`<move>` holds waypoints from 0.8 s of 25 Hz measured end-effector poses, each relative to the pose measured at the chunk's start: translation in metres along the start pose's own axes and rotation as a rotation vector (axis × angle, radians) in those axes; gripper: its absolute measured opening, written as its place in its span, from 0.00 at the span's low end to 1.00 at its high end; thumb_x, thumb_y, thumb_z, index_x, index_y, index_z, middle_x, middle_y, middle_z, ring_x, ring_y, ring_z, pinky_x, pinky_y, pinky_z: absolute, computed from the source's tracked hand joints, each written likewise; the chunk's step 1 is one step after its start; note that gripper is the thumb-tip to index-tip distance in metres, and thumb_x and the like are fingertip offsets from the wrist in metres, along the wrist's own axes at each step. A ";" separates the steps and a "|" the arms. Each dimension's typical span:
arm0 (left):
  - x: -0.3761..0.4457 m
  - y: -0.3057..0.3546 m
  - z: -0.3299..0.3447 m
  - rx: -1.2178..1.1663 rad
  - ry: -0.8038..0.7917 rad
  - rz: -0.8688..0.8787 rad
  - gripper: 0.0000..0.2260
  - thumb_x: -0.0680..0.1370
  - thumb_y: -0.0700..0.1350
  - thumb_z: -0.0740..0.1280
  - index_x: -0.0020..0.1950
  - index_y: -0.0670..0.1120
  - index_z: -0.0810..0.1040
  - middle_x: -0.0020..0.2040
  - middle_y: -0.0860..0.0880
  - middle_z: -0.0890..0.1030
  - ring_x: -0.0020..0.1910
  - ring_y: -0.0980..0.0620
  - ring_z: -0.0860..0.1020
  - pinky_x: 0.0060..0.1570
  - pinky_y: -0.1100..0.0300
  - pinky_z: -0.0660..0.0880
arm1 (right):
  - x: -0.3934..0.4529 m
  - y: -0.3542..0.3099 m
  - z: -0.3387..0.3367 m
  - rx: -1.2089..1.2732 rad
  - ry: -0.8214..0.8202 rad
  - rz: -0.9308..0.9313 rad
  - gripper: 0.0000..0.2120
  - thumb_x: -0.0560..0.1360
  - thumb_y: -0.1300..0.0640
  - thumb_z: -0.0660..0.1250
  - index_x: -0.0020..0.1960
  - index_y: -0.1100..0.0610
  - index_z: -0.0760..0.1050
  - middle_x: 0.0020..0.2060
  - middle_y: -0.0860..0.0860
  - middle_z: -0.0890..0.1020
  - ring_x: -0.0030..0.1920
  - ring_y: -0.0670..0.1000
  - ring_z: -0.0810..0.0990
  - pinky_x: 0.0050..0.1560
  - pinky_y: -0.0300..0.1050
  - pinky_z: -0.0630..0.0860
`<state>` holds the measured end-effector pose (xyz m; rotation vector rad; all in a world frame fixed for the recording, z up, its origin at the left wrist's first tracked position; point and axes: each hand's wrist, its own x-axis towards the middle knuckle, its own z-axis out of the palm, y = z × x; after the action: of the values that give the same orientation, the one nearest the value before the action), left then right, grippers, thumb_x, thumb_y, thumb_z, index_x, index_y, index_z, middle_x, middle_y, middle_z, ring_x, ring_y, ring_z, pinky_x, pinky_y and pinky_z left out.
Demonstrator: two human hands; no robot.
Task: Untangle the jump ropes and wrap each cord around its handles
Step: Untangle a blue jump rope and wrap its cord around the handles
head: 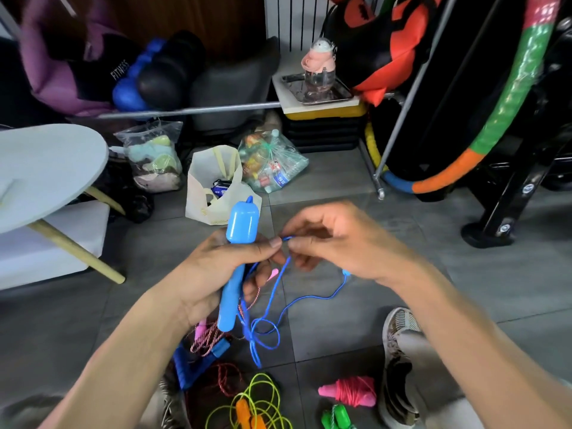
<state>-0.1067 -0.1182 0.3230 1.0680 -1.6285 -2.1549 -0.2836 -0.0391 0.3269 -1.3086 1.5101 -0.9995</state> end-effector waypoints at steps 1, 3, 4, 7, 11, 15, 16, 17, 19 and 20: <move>-0.001 0.001 -0.003 0.023 0.008 0.001 0.11 0.68 0.47 0.75 0.35 0.40 0.81 0.23 0.44 0.68 0.19 0.51 0.62 0.22 0.64 0.64 | 0.002 0.000 -0.009 0.014 0.109 -0.017 0.07 0.77 0.69 0.66 0.50 0.60 0.80 0.36 0.59 0.82 0.35 0.51 0.81 0.41 0.45 0.83; -0.001 0.001 -0.010 0.041 0.035 0.005 0.11 0.67 0.47 0.76 0.34 0.41 0.80 0.22 0.45 0.65 0.18 0.51 0.61 0.23 0.63 0.64 | 0.004 0.006 -0.039 0.085 0.436 0.006 0.08 0.77 0.69 0.65 0.48 0.59 0.80 0.34 0.54 0.81 0.34 0.49 0.81 0.39 0.41 0.82; -0.001 0.001 -0.014 0.036 0.052 0.011 0.11 0.67 0.47 0.76 0.35 0.41 0.80 0.22 0.46 0.64 0.18 0.51 0.61 0.23 0.63 0.64 | 0.004 0.010 -0.055 0.090 0.610 0.038 0.08 0.77 0.68 0.65 0.48 0.59 0.81 0.33 0.52 0.80 0.34 0.49 0.81 0.39 0.41 0.82; -0.003 0.000 -0.020 0.013 0.063 0.032 0.11 0.68 0.49 0.73 0.36 0.40 0.81 0.21 0.47 0.63 0.17 0.52 0.59 0.23 0.63 0.61 | -0.001 0.029 -0.086 -0.346 0.834 0.164 0.09 0.76 0.61 0.66 0.51 0.51 0.82 0.39 0.47 0.82 0.42 0.51 0.83 0.49 0.50 0.82; -0.003 -0.002 -0.014 -0.007 0.039 0.021 0.11 0.67 0.48 0.74 0.37 0.39 0.82 0.21 0.47 0.61 0.17 0.54 0.57 0.20 0.66 0.59 | -0.001 0.013 -0.046 -0.095 0.370 0.139 0.19 0.76 0.62 0.68 0.62 0.45 0.76 0.58 0.41 0.80 0.38 0.52 0.85 0.40 0.52 0.83; -0.003 -0.002 -0.004 0.029 0.019 0.015 0.10 0.67 0.49 0.72 0.36 0.41 0.82 0.21 0.47 0.62 0.17 0.53 0.57 0.21 0.65 0.60 | 0.002 0.004 0.000 0.107 -0.128 0.175 0.08 0.78 0.62 0.67 0.57 0.58 0.79 0.47 0.50 0.85 0.38 0.54 0.84 0.33 0.45 0.81; -0.003 -0.002 -0.004 0.046 0.019 0.012 0.10 0.66 0.49 0.73 0.35 0.41 0.82 0.21 0.47 0.62 0.17 0.53 0.58 0.21 0.65 0.61 | 0.003 0.003 0.000 0.074 -0.138 0.174 0.05 0.77 0.62 0.68 0.52 0.60 0.80 0.40 0.51 0.84 0.36 0.52 0.83 0.34 0.45 0.82; -0.003 -0.002 -0.005 0.056 0.018 0.007 0.10 0.66 0.49 0.75 0.35 0.41 0.82 0.21 0.46 0.63 0.17 0.53 0.59 0.22 0.65 0.61 | 0.004 0.001 -0.005 0.070 -0.108 0.165 0.03 0.76 0.62 0.70 0.47 0.61 0.81 0.34 0.51 0.82 0.34 0.51 0.82 0.35 0.45 0.82; -0.002 -0.004 -0.008 0.054 0.030 0.005 0.10 0.66 0.47 0.77 0.35 0.41 0.82 0.21 0.46 0.65 0.17 0.52 0.60 0.22 0.64 0.62 | 0.004 -0.002 -0.024 0.078 -0.050 0.106 0.01 0.73 0.62 0.72 0.43 0.59 0.81 0.32 0.51 0.80 0.32 0.49 0.79 0.35 0.44 0.81; -0.002 -0.004 -0.009 0.055 0.038 0.009 0.10 0.66 0.47 0.75 0.36 0.41 0.82 0.21 0.46 0.65 0.17 0.52 0.60 0.22 0.64 0.62 | 0.004 -0.002 -0.031 0.060 -0.045 0.071 0.02 0.72 0.62 0.73 0.44 0.57 0.81 0.35 0.52 0.80 0.33 0.47 0.77 0.36 0.44 0.81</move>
<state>-0.0985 -0.1224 0.3192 1.1082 -1.6815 -2.0820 -0.3126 -0.0424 0.3378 -1.2190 1.4715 -0.9571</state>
